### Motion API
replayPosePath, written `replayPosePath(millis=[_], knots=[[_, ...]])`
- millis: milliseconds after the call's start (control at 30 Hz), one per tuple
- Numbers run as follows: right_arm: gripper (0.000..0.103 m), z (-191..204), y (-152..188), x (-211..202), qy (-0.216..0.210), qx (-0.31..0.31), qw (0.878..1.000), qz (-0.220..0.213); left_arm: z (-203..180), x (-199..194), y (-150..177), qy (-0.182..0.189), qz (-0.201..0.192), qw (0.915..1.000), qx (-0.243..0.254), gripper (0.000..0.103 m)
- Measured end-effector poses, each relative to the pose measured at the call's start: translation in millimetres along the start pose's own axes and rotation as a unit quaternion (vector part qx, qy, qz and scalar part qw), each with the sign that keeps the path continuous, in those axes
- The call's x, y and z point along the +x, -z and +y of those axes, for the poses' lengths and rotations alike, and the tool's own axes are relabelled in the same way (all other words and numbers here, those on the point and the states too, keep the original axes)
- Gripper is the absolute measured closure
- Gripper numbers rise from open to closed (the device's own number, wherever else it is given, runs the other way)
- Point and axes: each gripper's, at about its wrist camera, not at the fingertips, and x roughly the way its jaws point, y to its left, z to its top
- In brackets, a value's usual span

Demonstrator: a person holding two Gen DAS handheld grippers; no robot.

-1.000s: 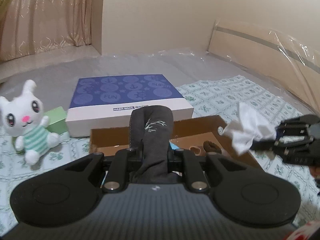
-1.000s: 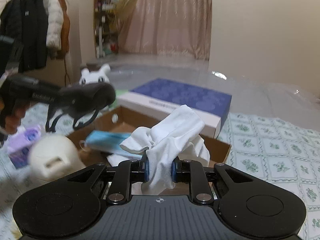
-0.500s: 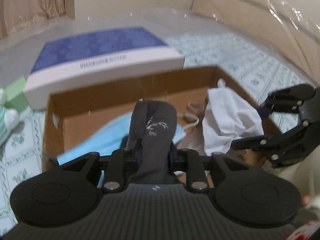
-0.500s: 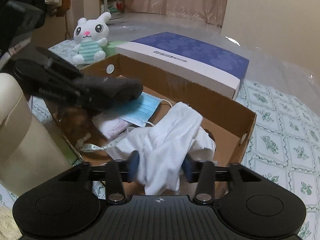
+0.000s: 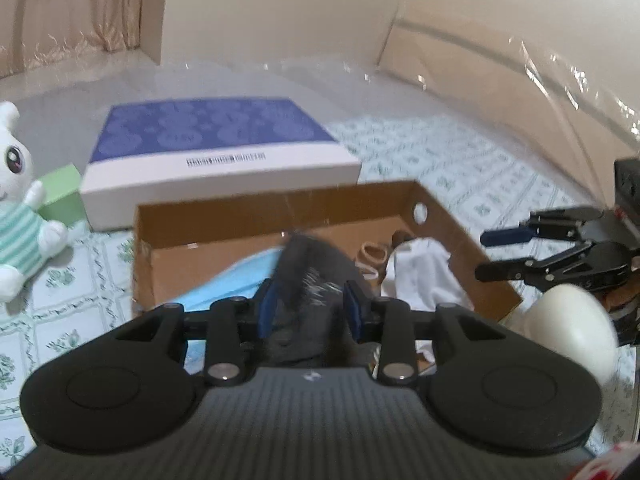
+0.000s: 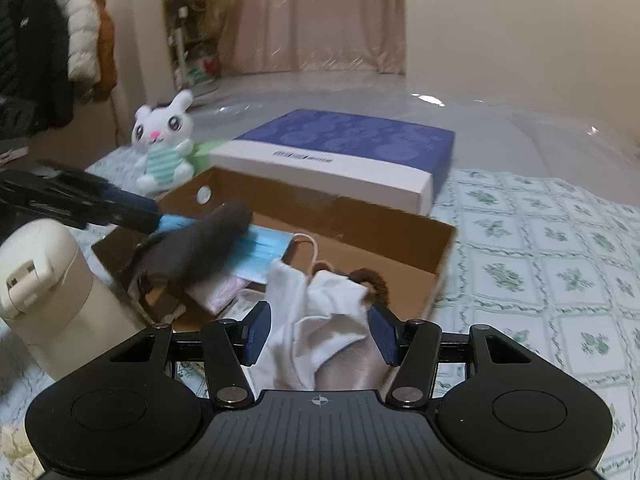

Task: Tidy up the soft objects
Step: 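Open the right gripper over the box while the left lowers the dark cloth into it, then move both grippers back toward the yellow towel beside the thermos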

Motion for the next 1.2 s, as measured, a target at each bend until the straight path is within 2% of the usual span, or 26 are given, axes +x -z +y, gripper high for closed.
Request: replayPosePath(millis=[67, 167, 233, 333, 433, 533, 633, 733, 800, 867, 967, 1100, 1200], knots=[[0.048, -3.7, 3.2, -6.0, 0.003, 0.015, 1.0, -0.008, 0.0, -7.3, 0.0, 0.013, -0.009, 0.9999, -0.002, 0.076], [0.048, -6.1, 8.4, -13.3, 0.001, 0.03, 0.999, -0.014, -5.8, 0.2, 4.9, 0.033, 0.006, 0.9994, 0.007, 0.09], [0.05, -6.7, 12.1, -16.2, 0.004, 0.035, 0.999, -0.012, -9.2, 10.4, 10.0, 0.033, 0.023, 0.9991, 0.015, 0.092], [0.051, -8.3, 17.6, -21.1, 0.012, 0.043, 0.999, -0.008, -9.9, 26.4, 17.3, 0.008, 0.048, 0.9988, 0.01, 0.092], [0.051, -8.2, 20.2, -30.3, 0.021, 0.052, 0.998, -0.014, -6.3, 24.5, 20.0, -0.005, 0.041, 0.9991, -0.015, 0.092], [0.051, -6.0, 20.8, -49.4, 0.027, 0.06, 0.997, -0.036, -7.6, 4.8, 17.8, -0.02, 0.018, 0.9993, -0.024, 0.091], [0.05, -2.7, 21.1, -71.7, 0.029, 0.086, 0.994, -0.058, -13.9, -23.5, 14.6, -0.057, 0.001, 0.9979, -0.029, 0.09], [0.043, 7.6, 21.6, -95.1, 0.032, 0.093, 0.992, -0.081, -23.5, -51.9, 14.4, -0.097, -0.002, 0.995, -0.023, 0.082], [0.036, 19.9, 24.5, -113.0, 0.042, 0.082, 0.991, -0.1, -31.5, -72.1, 17.6, -0.126, -0.002, 0.9919, -0.018, 0.081], [0.032, 31.9, 28.5, -128.6, 0.047, 0.073, 0.99, -0.114, -39.9, -93.8, 23.7, -0.138, -0.007, 0.9903, -0.015, 0.078], [0.032, 44.2, 33.1, -144.6, 0.049, 0.093, 0.989, -0.101, -51.5, -123.2, 34.6, -0.153, -0.005, 0.988, -0.019, 0.073], [0.032, 62.1, 39.8, -162.6, 0.069, 0.111, 0.988, -0.088, -72.2, -157.3, 50.4, -0.176, 0.0, 0.9842, -0.019, 0.071], [0.032, 76.5, 44.3, -174.5, 0.069, 0.112, 0.988, -0.082, -87.3, -181.0, 62.3, -0.183, 0.003, 0.9829, -0.026, 0.071]])
